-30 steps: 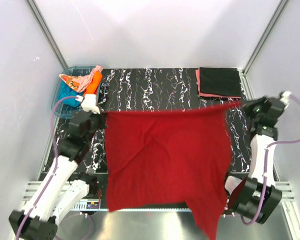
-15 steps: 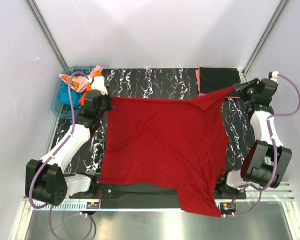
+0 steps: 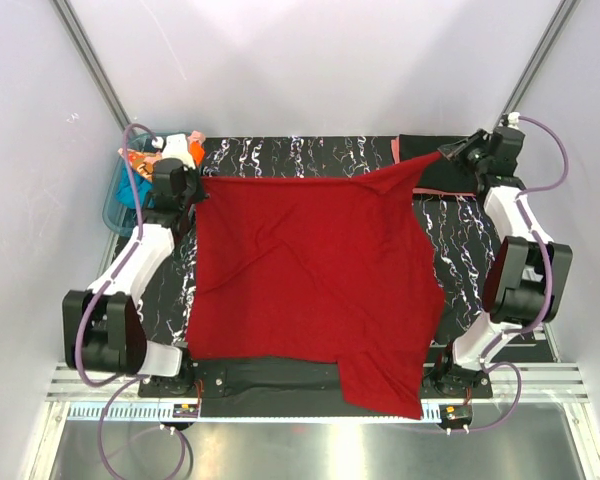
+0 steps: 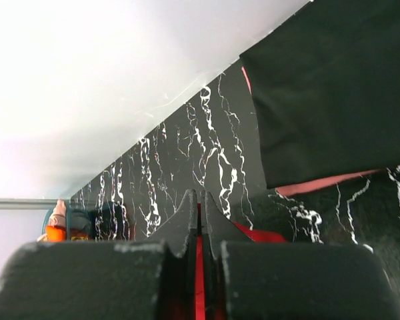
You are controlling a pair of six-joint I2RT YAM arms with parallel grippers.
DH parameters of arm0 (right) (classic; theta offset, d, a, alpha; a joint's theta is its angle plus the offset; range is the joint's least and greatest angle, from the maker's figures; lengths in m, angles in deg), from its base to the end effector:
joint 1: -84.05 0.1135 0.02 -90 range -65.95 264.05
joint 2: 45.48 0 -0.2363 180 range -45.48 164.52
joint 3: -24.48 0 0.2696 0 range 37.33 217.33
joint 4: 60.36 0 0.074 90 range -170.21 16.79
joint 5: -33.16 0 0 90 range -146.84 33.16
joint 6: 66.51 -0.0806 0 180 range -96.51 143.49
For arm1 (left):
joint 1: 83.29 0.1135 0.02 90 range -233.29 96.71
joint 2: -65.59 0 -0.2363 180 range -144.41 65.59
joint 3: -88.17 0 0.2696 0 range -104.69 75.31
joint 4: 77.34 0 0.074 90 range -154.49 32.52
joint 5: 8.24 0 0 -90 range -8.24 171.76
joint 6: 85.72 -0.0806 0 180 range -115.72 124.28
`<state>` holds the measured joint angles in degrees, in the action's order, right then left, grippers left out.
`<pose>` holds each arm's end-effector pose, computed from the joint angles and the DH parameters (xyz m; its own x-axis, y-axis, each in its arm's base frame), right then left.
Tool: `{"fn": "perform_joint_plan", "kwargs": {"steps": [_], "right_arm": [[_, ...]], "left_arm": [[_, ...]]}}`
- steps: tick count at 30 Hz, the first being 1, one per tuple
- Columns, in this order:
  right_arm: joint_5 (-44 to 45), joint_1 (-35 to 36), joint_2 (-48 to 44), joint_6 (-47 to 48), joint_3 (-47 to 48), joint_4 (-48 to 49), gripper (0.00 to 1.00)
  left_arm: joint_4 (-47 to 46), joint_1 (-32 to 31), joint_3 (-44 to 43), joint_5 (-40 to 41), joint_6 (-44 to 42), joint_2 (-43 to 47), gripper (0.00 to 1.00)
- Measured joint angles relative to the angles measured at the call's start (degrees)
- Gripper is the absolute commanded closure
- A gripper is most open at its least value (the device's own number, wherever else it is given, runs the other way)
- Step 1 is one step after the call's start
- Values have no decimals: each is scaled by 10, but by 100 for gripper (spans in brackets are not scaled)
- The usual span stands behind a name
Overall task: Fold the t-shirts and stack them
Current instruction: Flatten the tshirt out, then fold the tshirt
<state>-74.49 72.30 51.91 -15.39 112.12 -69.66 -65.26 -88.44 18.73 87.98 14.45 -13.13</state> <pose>0.4540 -0.0695 0.2530 -0.3031 0.6740 -0.6737 0.1332 0.7300 0.6704 0.3826 -0.0257 0.2456 -0.3551 -0.1442 -0.9236 -0.0751 0.9892 -0.1256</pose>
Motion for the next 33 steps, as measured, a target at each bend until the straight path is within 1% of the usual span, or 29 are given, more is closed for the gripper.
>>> {"fn": "perform_joint_plan", "kwargs": {"steps": [9, 13, 17, 19, 22, 28, 33], "right_arm": [[2, 5, 77, 0, 79, -12, 100], [7, 13, 84, 0, 101, -61, 100], [17, 23, 73, 0, 102, -121, 100], [21, 28, 56, -4, 91, -151, 100], [25, 36, 2, -14, 57, -204, 100], [41, 68, -99, -24, 37, -327, 100], [54, 81, -191, -26, -26, -412, 100]], "left_arm": [[27, 5, -63, -42, -12, -96, 100], [55, 5, -89, -45, -22, -116, 100], [96, 5, -105, -35, -31, -118, 100], [116, 5, -111, -27, -32, -118, 100], [142, 5, -112, -13, -30, -118, 100], [210, 6, -118, 5, -21, -118, 100], [246, 6, -122, 7, -15, -118, 100]]}}
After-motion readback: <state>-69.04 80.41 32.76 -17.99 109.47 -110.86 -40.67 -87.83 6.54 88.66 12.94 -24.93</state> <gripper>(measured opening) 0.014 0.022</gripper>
